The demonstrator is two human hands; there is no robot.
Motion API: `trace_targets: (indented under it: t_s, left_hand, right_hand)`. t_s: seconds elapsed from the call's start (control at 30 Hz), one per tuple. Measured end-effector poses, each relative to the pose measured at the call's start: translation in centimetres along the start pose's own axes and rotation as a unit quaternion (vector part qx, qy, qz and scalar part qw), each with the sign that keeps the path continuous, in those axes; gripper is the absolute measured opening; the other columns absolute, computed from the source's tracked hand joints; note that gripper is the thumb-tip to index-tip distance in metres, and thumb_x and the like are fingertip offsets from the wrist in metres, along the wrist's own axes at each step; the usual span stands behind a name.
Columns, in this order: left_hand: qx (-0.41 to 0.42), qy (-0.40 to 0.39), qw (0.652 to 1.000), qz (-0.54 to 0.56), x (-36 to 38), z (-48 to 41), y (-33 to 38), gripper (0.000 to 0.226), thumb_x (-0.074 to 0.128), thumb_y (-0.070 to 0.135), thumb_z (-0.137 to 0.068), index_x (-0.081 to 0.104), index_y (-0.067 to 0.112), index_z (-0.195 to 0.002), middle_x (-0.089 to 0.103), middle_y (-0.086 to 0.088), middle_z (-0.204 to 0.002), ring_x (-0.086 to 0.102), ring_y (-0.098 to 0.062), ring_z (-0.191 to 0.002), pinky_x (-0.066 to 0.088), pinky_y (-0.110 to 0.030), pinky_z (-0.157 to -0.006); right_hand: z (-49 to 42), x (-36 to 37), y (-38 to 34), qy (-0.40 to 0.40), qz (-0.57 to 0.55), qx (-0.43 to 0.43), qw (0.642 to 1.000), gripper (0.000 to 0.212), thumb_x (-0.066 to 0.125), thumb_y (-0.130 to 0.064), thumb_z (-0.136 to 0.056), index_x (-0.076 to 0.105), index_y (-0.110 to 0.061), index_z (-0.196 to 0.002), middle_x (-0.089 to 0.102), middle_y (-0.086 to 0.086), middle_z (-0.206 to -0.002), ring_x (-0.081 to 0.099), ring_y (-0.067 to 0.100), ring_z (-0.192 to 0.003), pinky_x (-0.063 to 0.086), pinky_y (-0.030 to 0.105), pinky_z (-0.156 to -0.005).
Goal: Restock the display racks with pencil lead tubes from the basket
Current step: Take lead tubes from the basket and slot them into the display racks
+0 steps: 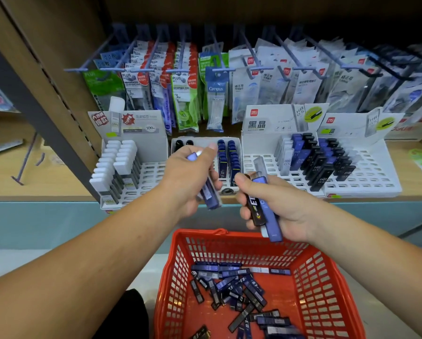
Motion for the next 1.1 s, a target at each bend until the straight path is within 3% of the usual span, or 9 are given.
trace_targets:
  t_s: [0.2,0.3,0.43,0.53,0.7,0.83,0.97,1.03,1.1]
  left_hand:
    - [-0.025,-0.168,0.974,-0.148,1.8,2.7,-1.6,0.024,0.079,0.027,-0.091,0.067,0.007,-0.097,0.050,-0.004,-0.054,0.044,-0.014,-0.042,0.038,-0.022,-0.040]
    - [-0.035,-0.198,0.964,-0.173,2.1,3.4,-2.3,0.035,0.082,0.030,-0.087,0.069,0.002,-0.104,0.057,-0.001,-0.058,0.046,-0.013,-0.045,0.039,-0.024,-0.042]
    - [-0.031,-0.203,0.962,-0.180,1.0,3.3,-2.0,0.023,0.078,0.024,-0.093,0.069,0.005,-0.102,0.064,-0.002,-0.061,0.046,-0.013,-0.041,0.038,-0.024,-0.041]
    - [-0.031,-0.190,0.962,-0.195,-0.9,2.9,-1.7,0.015,0.074,0.017,-0.095,0.067,0.005,-0.101,0.068,-0.018,-0.072,0.045,-0.014,-0.040,0.038,-0.023,-0.041]
    - [-0.026,-0.153,0.967,-0.204,-4.8,1.8,-1.2,0.009,0.071,0.013,-0.097,0.065,0.008,-0.101,0.059,0.004,-0.049,0.044,-0.012,-0.038,0.036,-0.022,-0.038]
    - [-0.023,-0.113,0.976,-0.186,-7.4,1.0,-1.0,0.016,0.073,0.018,-0.096,0.068,0.005,-0.103,0.068,-0.008,-0.068,0.048,-0.014,-0.045,0.039,-0.023,-0.041]
    - [-0.016,-0.048,0.986,-0.160,-10.1,0.1,-0.2,0.023,0.068,0.031,-0.100,0.060,0.011,-0.093,0.058,-0.009,-0.062,0.051,-0.016,-0.042,0.040,-0.023,-0.038]
    - [-0.021,-0.031,0.988,-0.150,-10.9,0.0,-0.2,0.027,0.066,0.036,-0.100,0.057,0.012,-0.094,0.055,-0.008,-0.061,0.052,-0.018,-0.042,0.044,-0.025,-0.039]
    - [-0.032,-0.026,0.991,-0.131,-11.4,0.0,-0.5,0.030,0.066,0.041,-0.100,0.058,0.011,-0.097,0.055,-0.007,-0.062,0.052,-0.020,-0.044,0.045,-0.026,-0.041]
  right_hand:
    - [-0.9,-2.1,-1.1,0.138,-0.003,-0.048,0.989,0.028,0.068,-0.048,-0.093,0.059,-0.022,-0.092,0.056,0.003,-0.070,0.051,0.018,-0.056,0.045,0.028,-0.048]
    - [-1.7,-1.2,-1.4,0.154,-0.012,-0.058,0.986,0.030,0.069,-0.051,-0.092,0.060,-0.022,-0.095,0.058,0.000,-0.064,0.051,0.016,-0.049,0.044,0.027,-0.047]
    - [-3.0,0.1,-1.8,0.151,-0.004,-0.084,0.985,0.030,0.077,-0.047,-0.087,0.061,-0.022,-0.093,0.059,-0.001,-0.062,0.053,0.020,-0.051,0.046,0.039,-0.063]
    - [-3.8,0.9,-2.5,0.121,0.027,-0.105,0.987,0.033,0.081,-0.037,-0.085,0.063,-0.016,-0.102,0.056,0.002,-0.065,0.044,0.017,-0.048,0.040,0.030,-0.051]
    - [-4.6,1.9,-3.6,0.074,0.090,-0.131,0.984,0.025,0.080,-0.013,-0.087,0.070,-0.012,-0.110,0.057,0.020,-0.080,0.039,0.018,-0.049,0.034,0.027,-0.045]
    - [-5.1,2.6,-4.6,0.106,0.134,-0.158,0.973,0.017,0.082,-0.010,-0.085,0.072,-0.016,-0.097,0.058,0.005,-0.063,0.038,0.019,-0.045,0.033,0.026,-0.045]
    - [-5.1,2.5,-6.7,0.191,0.231,-0.243,0.923,0.013,0.083,-0.015,-0.085,0.072,-0.022,-0.089,0.066,-0.002,-0.079,0.053,0.007,-0.054,0.045,0.020,-0.052]
    - [-5.7,3.4,-6.8,0.195,0.277,-0.266,0.903,0.013,0.082,-0.015,-0.085,0.072,-0.022,-0.087,0.069,-0.001,-0.084,0.059,0.007,-0.067,0.048,0.019,-0.063]
    - [-6.4,4.2,-6.4,0.189,0.298,-0.263,0.898,0.013,0.082,-0.014,-0.085,0.071,-0.021,-0.085,0.065,0.000,-0.081,0.057,0.004,-0.064,0.048,0.019,-0.060]
Point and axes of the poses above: each hand's wrist, its own z-axis away from the middle knuckle, its own x-axis out of the palm, y = z × x, the point moved 9 cm from there along -z, towards the middle knuckle
